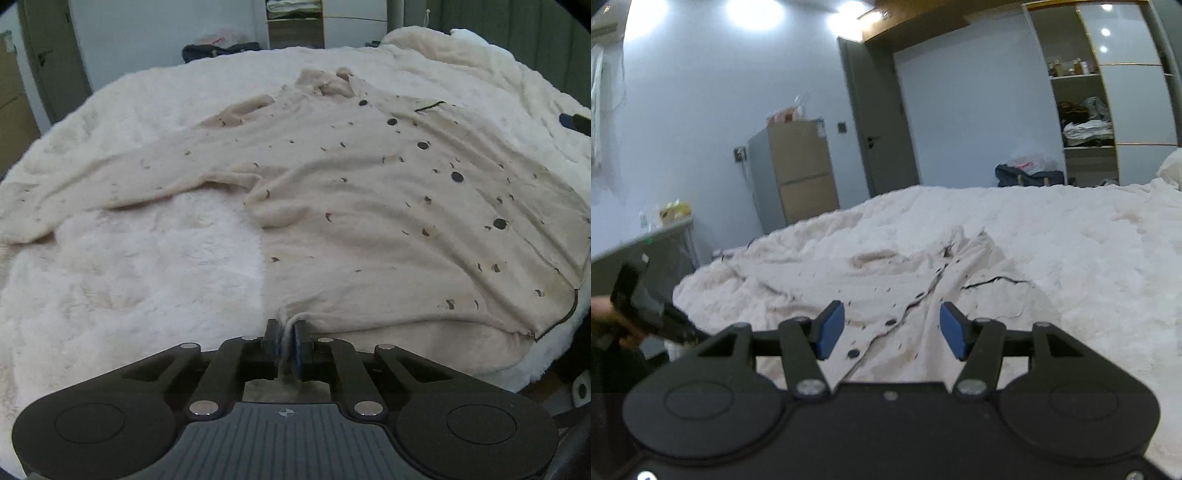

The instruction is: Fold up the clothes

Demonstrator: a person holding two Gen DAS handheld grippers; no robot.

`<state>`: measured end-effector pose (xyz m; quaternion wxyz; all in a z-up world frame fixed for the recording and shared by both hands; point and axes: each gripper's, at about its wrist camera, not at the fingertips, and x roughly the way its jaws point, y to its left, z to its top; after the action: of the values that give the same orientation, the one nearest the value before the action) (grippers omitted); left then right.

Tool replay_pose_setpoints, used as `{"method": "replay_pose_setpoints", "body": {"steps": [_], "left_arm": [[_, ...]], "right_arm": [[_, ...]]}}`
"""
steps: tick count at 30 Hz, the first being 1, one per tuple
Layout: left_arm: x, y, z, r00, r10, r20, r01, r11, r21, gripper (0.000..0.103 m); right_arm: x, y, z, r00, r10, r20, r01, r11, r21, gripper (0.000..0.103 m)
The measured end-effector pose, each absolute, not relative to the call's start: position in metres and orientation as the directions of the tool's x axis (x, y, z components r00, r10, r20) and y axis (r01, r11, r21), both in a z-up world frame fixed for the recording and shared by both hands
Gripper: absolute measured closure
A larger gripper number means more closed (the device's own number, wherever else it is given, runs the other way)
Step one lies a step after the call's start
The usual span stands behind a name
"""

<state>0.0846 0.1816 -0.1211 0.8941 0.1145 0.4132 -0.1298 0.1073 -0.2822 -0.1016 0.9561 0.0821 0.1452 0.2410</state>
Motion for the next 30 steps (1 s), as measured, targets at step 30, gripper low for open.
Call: {"method": "replay_pose_setpoints", "body": {"steps": [30], "left_arm": [[-0.032,0.242,-0.059,0.61,-0.046,-0.791,-0.135,0.978,-0.161,0.096]], "right_arm": [[0.107,-0.286,-0.105,0.83,0.5,-0.249,-0.452,0.863,0.227,0.047]]}}
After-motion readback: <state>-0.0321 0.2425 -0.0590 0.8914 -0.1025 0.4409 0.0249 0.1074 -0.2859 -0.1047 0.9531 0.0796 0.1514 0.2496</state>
